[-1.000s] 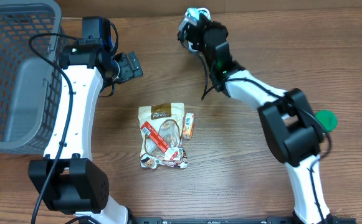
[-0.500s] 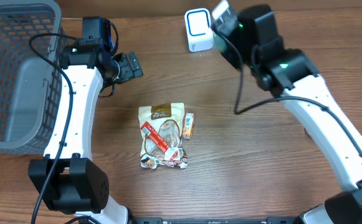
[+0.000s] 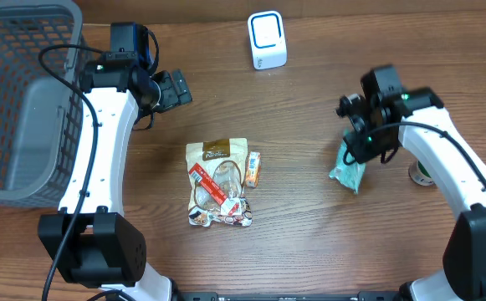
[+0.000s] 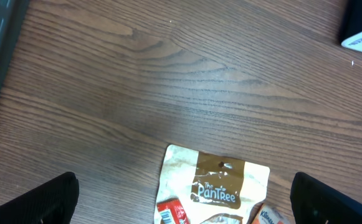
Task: Scan the item barcode
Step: 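Move the wipes pack right and lower it onto the table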
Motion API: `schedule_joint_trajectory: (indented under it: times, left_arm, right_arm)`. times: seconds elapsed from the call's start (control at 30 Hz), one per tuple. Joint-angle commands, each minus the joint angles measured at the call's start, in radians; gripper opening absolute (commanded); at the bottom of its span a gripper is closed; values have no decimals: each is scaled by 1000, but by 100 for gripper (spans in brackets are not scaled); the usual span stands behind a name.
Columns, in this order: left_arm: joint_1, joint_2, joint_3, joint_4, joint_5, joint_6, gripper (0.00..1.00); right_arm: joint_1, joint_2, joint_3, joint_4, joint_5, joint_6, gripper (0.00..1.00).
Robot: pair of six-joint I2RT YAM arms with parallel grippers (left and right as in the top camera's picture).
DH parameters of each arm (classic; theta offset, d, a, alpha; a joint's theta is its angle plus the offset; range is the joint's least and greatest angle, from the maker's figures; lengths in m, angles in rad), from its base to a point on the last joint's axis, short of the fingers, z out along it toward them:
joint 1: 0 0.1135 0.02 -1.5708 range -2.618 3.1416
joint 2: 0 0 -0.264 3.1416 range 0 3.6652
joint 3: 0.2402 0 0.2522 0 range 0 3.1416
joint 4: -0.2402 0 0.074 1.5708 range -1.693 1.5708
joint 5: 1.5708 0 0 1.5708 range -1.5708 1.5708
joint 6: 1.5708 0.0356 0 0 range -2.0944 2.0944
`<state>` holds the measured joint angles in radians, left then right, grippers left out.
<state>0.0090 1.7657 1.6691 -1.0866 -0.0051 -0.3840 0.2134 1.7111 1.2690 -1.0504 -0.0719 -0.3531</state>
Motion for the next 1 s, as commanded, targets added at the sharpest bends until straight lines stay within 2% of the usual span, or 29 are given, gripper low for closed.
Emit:
schedule_joint_trajectory:
  times: [0.0, 0.03, 0.07, 0.13, 0.2, 0.27, 0.33, 0.4, 0.6, 0.73, 0.83, 0.97]
  left_arm:
    - [4, -20, 14, -1, -5, 22, 100]
    - [4, -20, 14, -1, -5, 22, 100]
    - [4, -20, 14, -2, -5, 22, 100]
    - [4, -20, 14, -1, -5, 22, 100]
    - [4, -20, 14, -1, -5, 22, 100]
    - [4, -20, 14, -1, -5, 22, 100]
    - [4, -20, 14, -1, -5, 22, 100]
    - [4, -20, 14, -1, -5, 22, 100]
    - [4, -20, 14, -1, -5, 22, 100]
    - [4, -20, 14, -1, -5, 22, 100]
    - [4, -20, 14, -1, -5, 22, 100]
    - [4, -20, 14, -1, -5, 22, 100]
  right_arm:
    - [-33, 0, -87, 74, 25, 9, 4]
    - [-39, 0, -103, 95, 34, 10, 5]
    - [-42, 0, -114, 111, 37, 9, 13]
    - [-45, 0, -117, 118, 44, 9, 41]
    - [-45, 0, -116, 134, 99, 10, 43]
    - [-45, 0, -113, 160, 179, 10, 50]
    - [-45, 0, -99, 180, 241, 28, 51]
    - [-41, 0, -68, 186, 231, 109, 51]
    - [-17, 0, -7, 74, -22, 461, 45]
    - [-15, 0, -18, -35, -69, 683, 42]
    - [-15, 0, -55, -21, -66, 739, 41]
    - [-4, 0, -121, 87, 5, 744, 32]
